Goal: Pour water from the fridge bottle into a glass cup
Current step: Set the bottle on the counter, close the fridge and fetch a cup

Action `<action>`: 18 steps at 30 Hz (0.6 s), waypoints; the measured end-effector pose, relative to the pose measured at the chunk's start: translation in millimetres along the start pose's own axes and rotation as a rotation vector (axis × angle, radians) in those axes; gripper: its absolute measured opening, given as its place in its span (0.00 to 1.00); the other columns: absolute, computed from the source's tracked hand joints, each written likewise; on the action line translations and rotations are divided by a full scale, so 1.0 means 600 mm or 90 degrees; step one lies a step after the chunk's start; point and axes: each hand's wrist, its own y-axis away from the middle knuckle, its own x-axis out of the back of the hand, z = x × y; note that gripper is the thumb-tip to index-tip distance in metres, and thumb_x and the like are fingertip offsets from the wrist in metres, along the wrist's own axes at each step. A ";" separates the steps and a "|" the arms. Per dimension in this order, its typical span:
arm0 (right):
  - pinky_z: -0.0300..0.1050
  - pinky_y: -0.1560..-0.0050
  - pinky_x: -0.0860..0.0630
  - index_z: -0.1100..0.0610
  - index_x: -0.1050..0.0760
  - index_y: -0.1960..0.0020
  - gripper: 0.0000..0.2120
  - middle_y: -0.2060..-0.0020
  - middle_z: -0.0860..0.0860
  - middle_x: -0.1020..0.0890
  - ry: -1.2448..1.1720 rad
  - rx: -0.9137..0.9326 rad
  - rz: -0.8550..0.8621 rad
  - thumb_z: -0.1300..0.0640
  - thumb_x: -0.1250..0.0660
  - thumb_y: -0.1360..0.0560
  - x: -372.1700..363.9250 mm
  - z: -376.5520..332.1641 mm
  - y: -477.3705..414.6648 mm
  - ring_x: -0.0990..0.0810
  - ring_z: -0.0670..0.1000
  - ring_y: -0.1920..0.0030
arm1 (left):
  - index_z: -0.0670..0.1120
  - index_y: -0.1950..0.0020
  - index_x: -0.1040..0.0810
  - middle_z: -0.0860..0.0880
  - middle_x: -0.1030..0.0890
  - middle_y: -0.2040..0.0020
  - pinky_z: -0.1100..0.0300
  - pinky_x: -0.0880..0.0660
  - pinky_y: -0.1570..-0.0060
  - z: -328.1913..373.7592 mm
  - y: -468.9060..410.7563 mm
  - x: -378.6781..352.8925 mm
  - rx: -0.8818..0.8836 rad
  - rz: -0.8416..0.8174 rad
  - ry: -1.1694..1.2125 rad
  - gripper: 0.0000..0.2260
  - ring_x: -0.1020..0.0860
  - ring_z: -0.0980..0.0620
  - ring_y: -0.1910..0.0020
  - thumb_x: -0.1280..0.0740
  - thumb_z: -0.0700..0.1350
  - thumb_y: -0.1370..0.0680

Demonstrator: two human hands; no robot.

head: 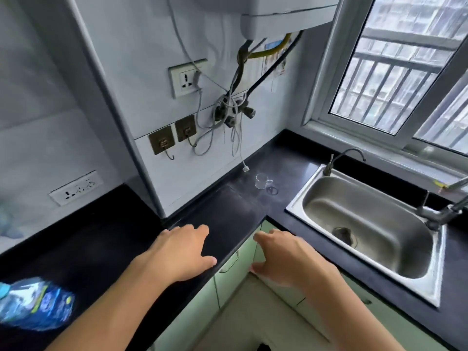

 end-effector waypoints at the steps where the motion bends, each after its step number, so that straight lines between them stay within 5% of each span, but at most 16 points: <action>1: 0.50 0.53 0.28 0.50 0.30 0.44 0.19 0.53 0.50 0.25 0.007 0.008 0.004 0.38 0.34 0.26 0.009 0.027 -0.012 0.24 0.57 0.49 | 0.52 0.31 0.32 0.51 0.23 0.39 0.52 0.30 0.44 0.019 -0.020 0.009 0.006 0.000 0.001 0.24 0.24 0.46 0.41 0.38 0.64 0.23; 7: 0.48 0.59 0.35 0.50 0.31 0.47 0.19 0.58 0.49 0.30 0.014 0.030 0.040 0.37 0.34 0.27 0.042 0.134 -0.085 0.26 0.56 0.53 | 0.52 0.31 0.33 0.50 0.23 0.41 0.49 0.26 0.41 0.085 -0.115 0.044 0.028 0.000 -0.002 0.25 0.23 0.45 0.41 0.38 0.64 0.23; 18: 0.48 0.58 0.31 0.49 0.32 0.49 0.15 0.57 0.48 0.29 -0.008 -0.036 0.012 0.40 0.36 0.26 0.062 0.193 -0.191 0.26 0.54 0.54 | 0.51 0.31 0.33 0.48 0.23 0.38 0.49 0.28 0.42 0.088 -0.275 0.071 -0.019 0.000 -0.035 0.26 0.24 0.45 0.40 0.38 0.65 0.23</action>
